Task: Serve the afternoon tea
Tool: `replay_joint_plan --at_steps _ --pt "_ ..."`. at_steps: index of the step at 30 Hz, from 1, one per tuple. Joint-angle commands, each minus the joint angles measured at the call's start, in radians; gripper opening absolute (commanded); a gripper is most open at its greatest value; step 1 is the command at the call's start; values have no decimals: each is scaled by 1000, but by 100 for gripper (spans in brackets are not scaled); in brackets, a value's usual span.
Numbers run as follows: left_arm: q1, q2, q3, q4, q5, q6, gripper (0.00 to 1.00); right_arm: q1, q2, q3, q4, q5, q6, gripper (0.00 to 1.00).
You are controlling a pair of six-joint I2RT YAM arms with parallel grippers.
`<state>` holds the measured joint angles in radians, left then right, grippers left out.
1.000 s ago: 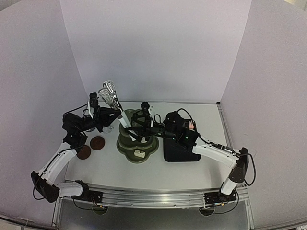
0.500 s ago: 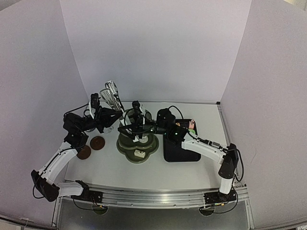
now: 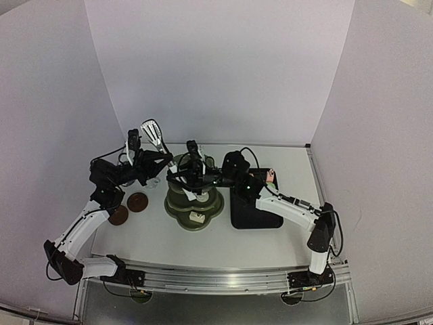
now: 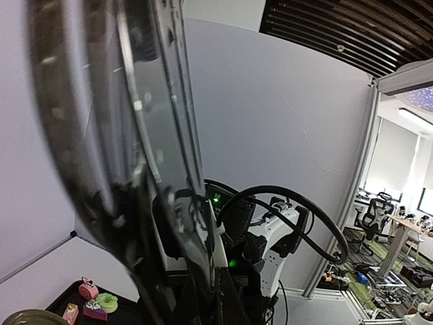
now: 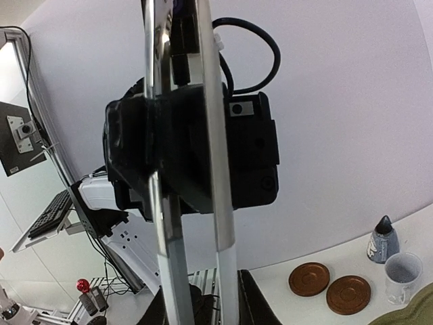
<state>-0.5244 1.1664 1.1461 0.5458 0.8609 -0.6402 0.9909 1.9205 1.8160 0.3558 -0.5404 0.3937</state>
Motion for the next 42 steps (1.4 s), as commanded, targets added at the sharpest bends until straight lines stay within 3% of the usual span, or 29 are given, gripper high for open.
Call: replay_joint_plan --at_steps 1,5,6,8,10,12,15,21,26,31,36,42 --pt "-6 -24 27 56 5 21 0 -17 -47 -30 17 59 37 15" --pt "-6 -30 21 40 -8 29 3 -17 -80 -70 15 105 28 1" --pt "-6 -35 16 31 -18 35 11 -17 -97 -92 15 133 21 0" --pt "-5 -48 1 2 -50 51 36 -17 -142 -152 12 214 3 0" --pt "-3 -63 -13 -28 -76 86 53 -17 -188 -205 -2 294 -16 0" --pt "10 -78 -26 -67 -120 134 66 -17 -233 -241 -61 352 -40 0" --pt "36 -96 -40 -119 -190 212 76 -17 -281 -254 -190 398 -74 0" --pt "61 -144 -71 -284 -180 403 83 -17 -371 -273 -420 458 -144 0" --pt "62 -225 -30 -647 15 979 84 -5 -376 -159 -818 499 -242 0" --pt "61 -220 91 -961 -16 1345 86 82 -242 95 -1194 534 -432 0" --pt "61 -190 189 -1129 12 1403 89 122 -132 233 -1387 507 -560 0" --pt "61 -145 247 -1316 25 1428 90 171 -4 401 -1521 598 -649 0"
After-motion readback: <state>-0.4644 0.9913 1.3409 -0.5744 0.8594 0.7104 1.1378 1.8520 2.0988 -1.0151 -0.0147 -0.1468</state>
